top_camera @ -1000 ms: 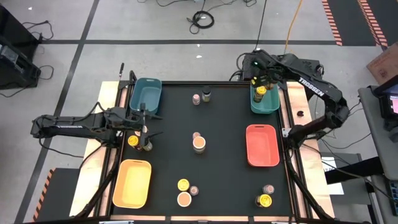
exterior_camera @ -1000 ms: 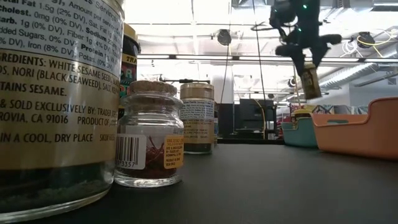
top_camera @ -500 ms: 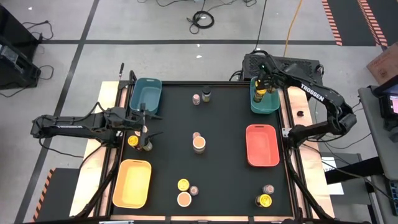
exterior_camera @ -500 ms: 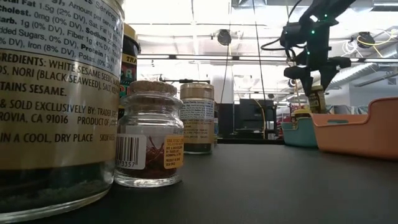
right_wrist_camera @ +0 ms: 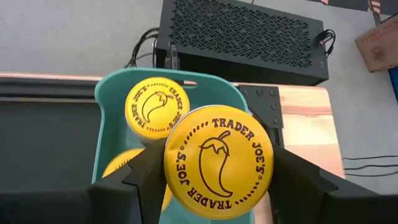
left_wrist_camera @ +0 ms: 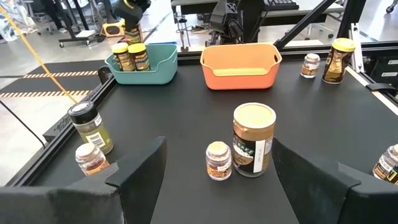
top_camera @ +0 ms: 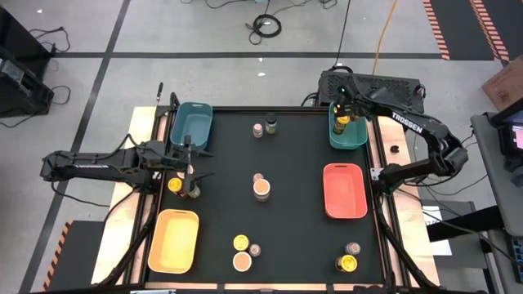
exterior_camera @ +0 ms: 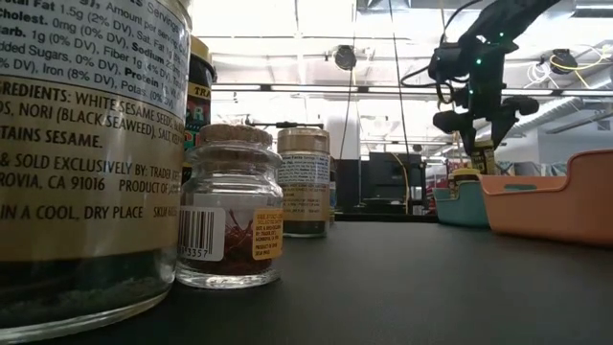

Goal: Sort spices by type
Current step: Put the yellow spice container into the light blue bin, then move the yellow spice bottle to the center of the table

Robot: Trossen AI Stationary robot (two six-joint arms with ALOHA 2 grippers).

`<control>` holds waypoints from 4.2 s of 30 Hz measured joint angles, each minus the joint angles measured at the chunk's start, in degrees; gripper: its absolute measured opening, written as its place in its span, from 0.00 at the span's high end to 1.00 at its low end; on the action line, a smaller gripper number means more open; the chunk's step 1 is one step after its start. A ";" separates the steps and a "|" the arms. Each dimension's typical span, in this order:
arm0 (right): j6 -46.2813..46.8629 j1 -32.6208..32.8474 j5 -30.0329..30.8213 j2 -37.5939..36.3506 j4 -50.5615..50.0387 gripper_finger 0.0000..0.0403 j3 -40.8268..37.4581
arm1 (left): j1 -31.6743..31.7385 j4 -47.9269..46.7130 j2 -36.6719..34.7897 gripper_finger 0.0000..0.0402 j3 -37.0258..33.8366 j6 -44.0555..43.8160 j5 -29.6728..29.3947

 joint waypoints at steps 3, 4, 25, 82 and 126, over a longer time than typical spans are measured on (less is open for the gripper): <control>0.16 0.02 0.88 0.04 1.65 0.46 -0.97 | 0.00 0.00 0.00 0.28 0.00 0.00 0.00; 0.14 0.02 1.34 0.15 1.96 0.46 -1.17 | 0.00 0.00 0.00 0.28 0.00 0.00 0.00; -8.45 -1.58 -3.03 6.01 7.74 0.46 -2.89 | 0.00 0.00 0.00 0.28 0.00 0.00 0.00; -14.06 -0.84 -19.92 -1.97 7.61 0.29 -0.79 | 0.01 0.00 0.00 0.28 0.00 -0.02 0.00; -37.62 51.61 -29.16 10.12 51.52 0.29 5.48 | -4.20 -73.59 14.75 0.28 25.57 -29.57 -0.47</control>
